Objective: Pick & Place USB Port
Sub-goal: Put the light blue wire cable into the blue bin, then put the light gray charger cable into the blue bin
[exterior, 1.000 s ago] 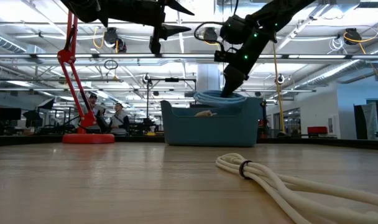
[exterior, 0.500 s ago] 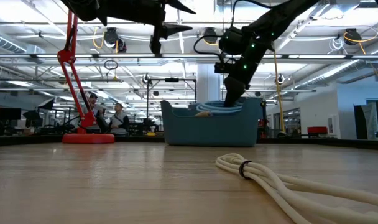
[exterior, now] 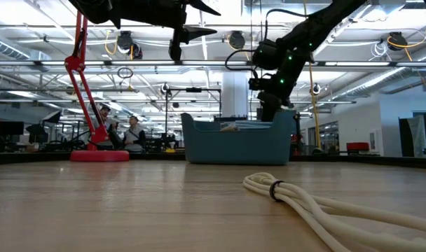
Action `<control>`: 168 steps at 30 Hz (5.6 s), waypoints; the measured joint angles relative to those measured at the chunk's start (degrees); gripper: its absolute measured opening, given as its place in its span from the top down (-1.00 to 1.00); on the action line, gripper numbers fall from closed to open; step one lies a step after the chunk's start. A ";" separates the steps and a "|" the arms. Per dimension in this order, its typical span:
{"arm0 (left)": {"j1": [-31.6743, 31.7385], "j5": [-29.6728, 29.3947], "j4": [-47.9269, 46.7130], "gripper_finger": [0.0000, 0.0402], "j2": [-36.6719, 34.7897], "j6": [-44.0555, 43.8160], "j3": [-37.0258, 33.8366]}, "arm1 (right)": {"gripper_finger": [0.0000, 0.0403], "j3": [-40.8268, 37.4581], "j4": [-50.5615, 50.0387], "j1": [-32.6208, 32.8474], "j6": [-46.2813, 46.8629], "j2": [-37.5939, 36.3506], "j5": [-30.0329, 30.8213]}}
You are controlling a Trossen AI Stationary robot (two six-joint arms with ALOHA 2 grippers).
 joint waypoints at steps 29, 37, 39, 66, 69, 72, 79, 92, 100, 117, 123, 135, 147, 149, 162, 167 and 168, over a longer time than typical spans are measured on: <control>0.11 0.02 -0.02 0.16 0.00 -0.04 0.00 | 0.14 -3.18 6.95 0.50 -0.77 -1.73 0.59; 0.12 0.04 -0.44 0.16 0.00 0.19 0.00 | 0.08 0.18 15.12 0.59 -1.04 -8.61 0.49; 0.13 0.02 -0.44 0.16 0.00 0.58 0.00 | 0.09 1.60 15.52 0.88 1.46 -10.59 0.24; -4.20 29.82 -0.39 0.16 0.00 2.78 0.00 | 0.15 3.96 30.75 27.36 29.72 -27.92 -31.89; -5.73 31.70 -0.39 0.16 0.00 2.81 0.00 | 0.15 3.96 31.23 33.25 29.85 -27.66 -31.39; -7.60 33.24 -0.39 0.16 0.00 2.64 0.00 | 0.15 3.96 31.60 38.97 29.81 -27.15 -31.41; -12.99 38.48 -0.48 0.16 0.00 2.62 0.00 | 0.15 3.96 26.94 50.31 25.70 -26.97 -29.73; -20.25 41.02 -7.58 0.16 -0.02 3.95 0.02 | 0.15 3.94 -0.89 61.20 22.24 -22.65 -3.07; -21.26 37.53 -9.49 0.16 -0.02 4.09 0.02 | 0.15 3.90 -4.26 61.14 17.19 -7.58 -10.34; -26.52 35.41 -9.36 0.16 -0.02 2.42 0.02 | 0.15 3.93 -0.56 60.02 -26.17 4.75 3.43; -28.52 31.98 -9.40 0.16 -0.02 2.39 0.02 | 0.15 3.91 -0.96 60.20 -31.36 8.57 -1.16; -31.42 25.82 -9.44 0.16 -0.02 2.56 0.02 | 0.15 8.99 -4.01 61.94 -21.35 13.81 -2.83; -31.39 24.94 -9.42 0.16 0.00 1.95 0.02 | 0.15 17.11 -10.38 63.18 -26.85 20.11 -5.45; -31.42 24.94 -9.42 0.16 0.00 1.92 0.02 | 0.15 17.01 -10.66 63.15 -27.92 21.01 -7.17; -31.65 24.44 -9.43 0.16 0.00 2.00 0.02 | 0.15 16.97 -7.66 63.58 -28.09 22.43 -7.19; -31.65 24.44 -9.42 0.16 0.00 2.03 0.02 | 0.15 16.97 -6.44 63.58 -28.31 22.54 -7.22; -31.65 24.44 -9.44 0.16 0.00 2.01 0.02 | 0.15 16.97 -5.52 63.55 -28.27 22.70 -7.22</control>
